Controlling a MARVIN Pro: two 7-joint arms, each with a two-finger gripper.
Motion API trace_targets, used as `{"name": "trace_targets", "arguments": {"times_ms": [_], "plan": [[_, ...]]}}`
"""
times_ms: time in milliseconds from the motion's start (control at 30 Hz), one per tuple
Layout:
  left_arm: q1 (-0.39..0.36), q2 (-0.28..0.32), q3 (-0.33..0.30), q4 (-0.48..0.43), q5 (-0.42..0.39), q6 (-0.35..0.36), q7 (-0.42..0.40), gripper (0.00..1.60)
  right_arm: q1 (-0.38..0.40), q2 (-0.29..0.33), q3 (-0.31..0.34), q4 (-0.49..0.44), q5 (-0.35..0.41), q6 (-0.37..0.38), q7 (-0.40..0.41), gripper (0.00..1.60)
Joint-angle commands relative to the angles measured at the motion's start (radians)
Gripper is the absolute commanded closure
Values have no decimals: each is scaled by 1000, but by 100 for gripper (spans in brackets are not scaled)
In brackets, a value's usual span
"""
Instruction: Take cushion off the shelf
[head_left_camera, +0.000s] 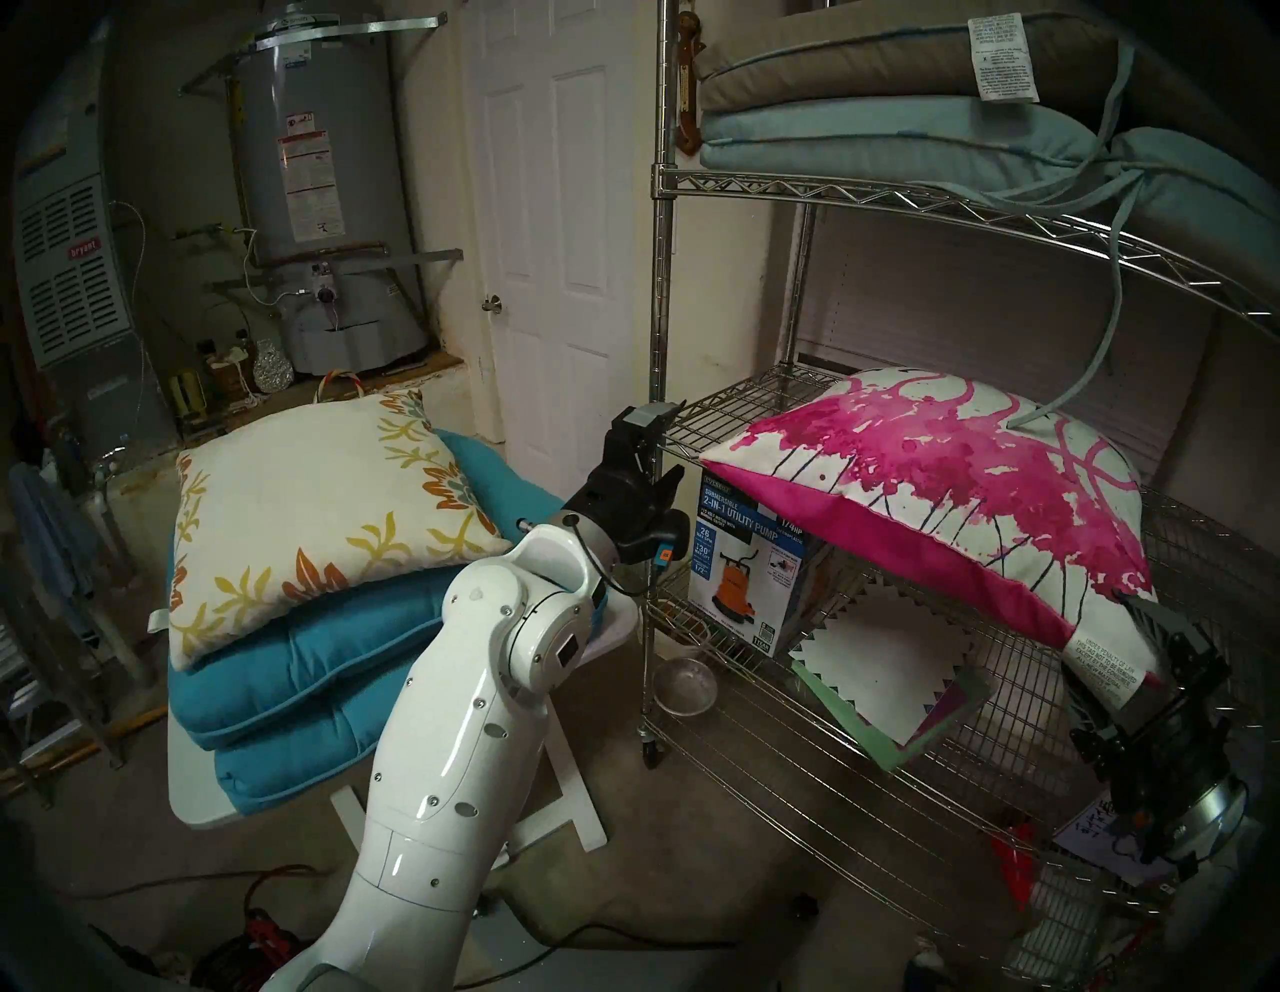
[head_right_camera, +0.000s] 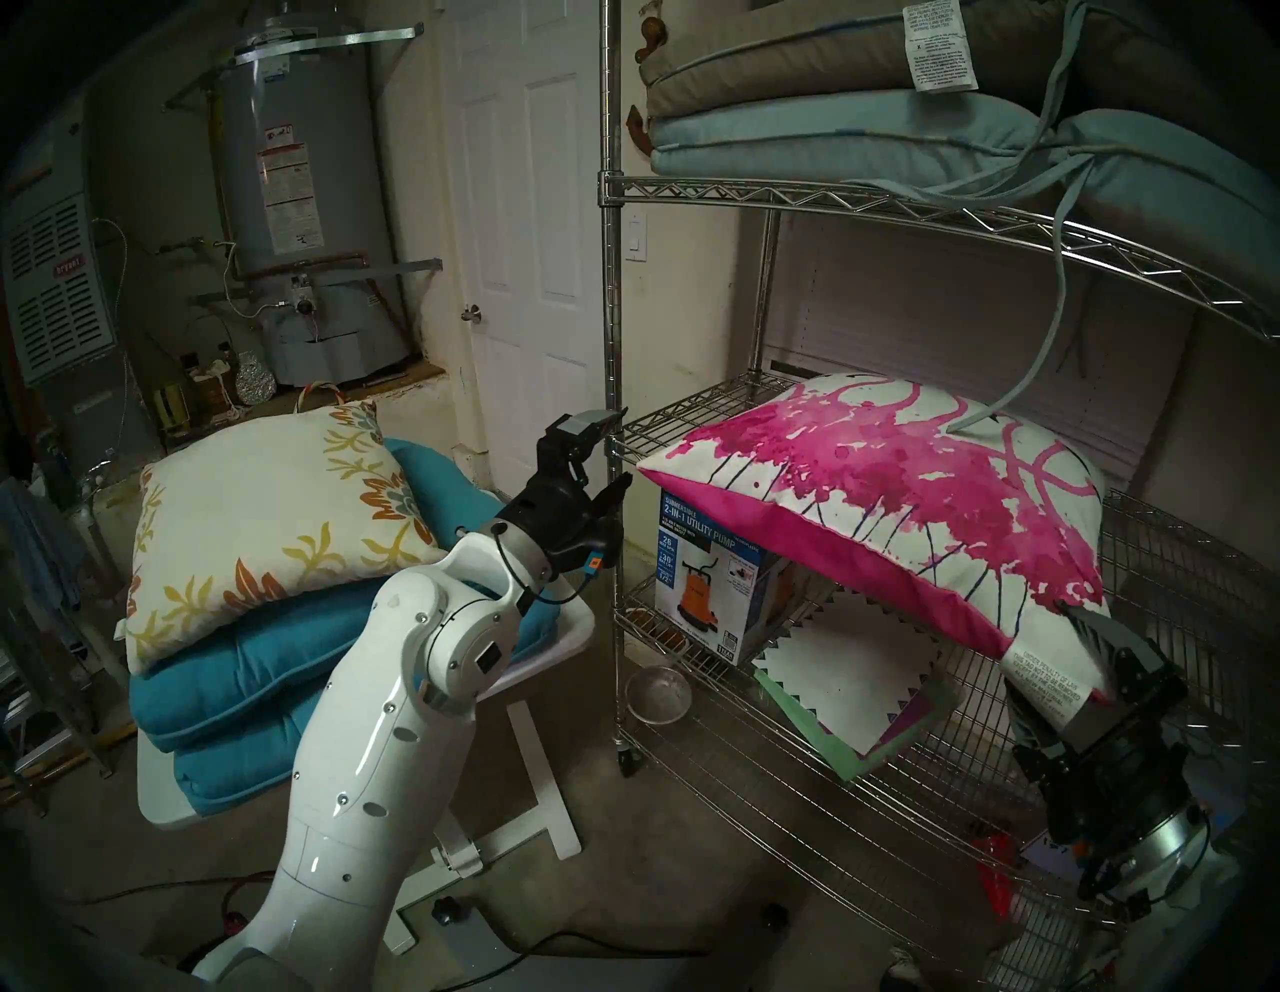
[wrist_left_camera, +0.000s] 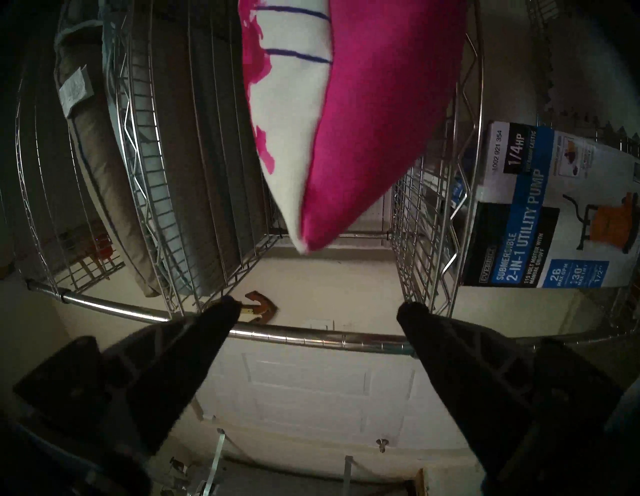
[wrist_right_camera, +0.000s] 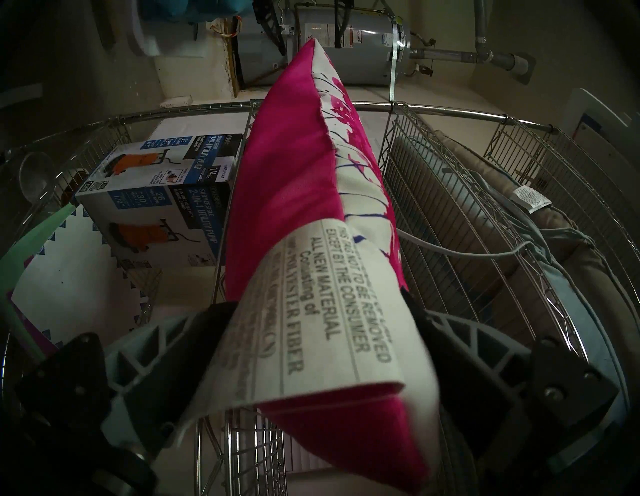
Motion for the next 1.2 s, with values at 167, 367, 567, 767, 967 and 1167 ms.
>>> {"name": "trace_targets", "arguments": {"times_ms": [167,367,567,767,967,1167], "plan": [[-45,-48,54,8,3,29,37,0,3,-1,1,-16,-1,-1,0,0],[-48,-55,83,12,1,51,41,0,4,-2,2,-16,-2,-2,2,0],[-51,-53,101,17,-5,70,44,0,5,-3,2,-16,-2,-3,3,0],[-51,-53,112,21,-7,79,44,0,7,-5,3,-16,-2,-5,5,0],[-40,-49,123,13,-14,91,33,0,8,-6,3,-17,-2,-6,6,0],[-27,-43,128,-8,-33,101,-19,0,9,-7,3,-17,-2,-7,7,0]]}}
